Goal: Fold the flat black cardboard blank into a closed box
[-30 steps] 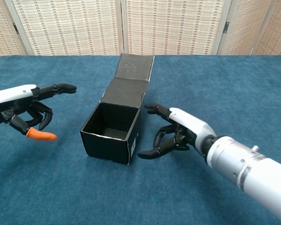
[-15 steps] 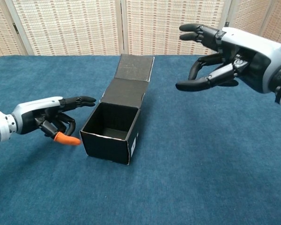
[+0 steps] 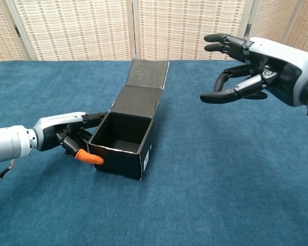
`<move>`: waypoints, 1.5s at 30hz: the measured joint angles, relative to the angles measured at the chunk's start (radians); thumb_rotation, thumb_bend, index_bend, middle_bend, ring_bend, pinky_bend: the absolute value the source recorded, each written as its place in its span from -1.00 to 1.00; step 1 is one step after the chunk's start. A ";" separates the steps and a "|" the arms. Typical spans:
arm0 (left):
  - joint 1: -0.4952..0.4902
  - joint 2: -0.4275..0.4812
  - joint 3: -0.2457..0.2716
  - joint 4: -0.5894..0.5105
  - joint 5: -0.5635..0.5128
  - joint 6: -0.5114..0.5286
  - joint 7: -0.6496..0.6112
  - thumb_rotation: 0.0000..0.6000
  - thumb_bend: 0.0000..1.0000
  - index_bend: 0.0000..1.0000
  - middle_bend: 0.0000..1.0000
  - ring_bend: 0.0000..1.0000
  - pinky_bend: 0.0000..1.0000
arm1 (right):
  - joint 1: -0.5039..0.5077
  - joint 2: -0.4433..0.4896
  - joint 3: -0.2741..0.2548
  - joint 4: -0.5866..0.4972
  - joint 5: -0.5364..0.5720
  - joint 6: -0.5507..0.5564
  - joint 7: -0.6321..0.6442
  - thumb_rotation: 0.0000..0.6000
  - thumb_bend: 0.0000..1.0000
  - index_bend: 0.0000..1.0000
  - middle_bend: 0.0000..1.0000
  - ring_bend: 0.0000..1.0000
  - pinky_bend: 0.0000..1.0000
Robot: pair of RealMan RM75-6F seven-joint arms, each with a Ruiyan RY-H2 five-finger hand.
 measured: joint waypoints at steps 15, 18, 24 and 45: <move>0.017 -0.022 -0.025 0.012 -0.052 0.018 -0.057 1.00 -0.60 0.20 0.13 0.44 0.86 | 0.011 -0.040 -0.008 0.116 0.175 -0.085 -0.006 1.00 -1.00 -1.00 -0.78 0.22 1.00; 0.031 0.007 -0.028 -0.025 -0.051 0.055 -0.044 1.00 -0.60 0.20 0.13 0.44 0.86 | 0.040 -0.072 0.008 0.178 0.245 -0.136 -0.020 1.00 -1.00 -1.00 -0.76 0.24 1.00; 0.048 0.068 -0.031 -0.118 -0.040 0.103 -0.020 1.00 -0.60 0.20 0.13 0.44 0.86 | 0.153 -0.182 0.108 0.317 0.387 -0.219 -0.055 1.00 -0.98 -1.00 -0.63 0.30 1.00; 0.046 0.119 -0.068 -0.265 -0.122 0.042 0.183 1.00 -0.60 0.20 0.13 0.44 0.86 | 0.488 -0.379 0.431 0.423 0.684 -0.339 -0.108 1.00 -1.00 -0.95 -0.38 0.43 1.00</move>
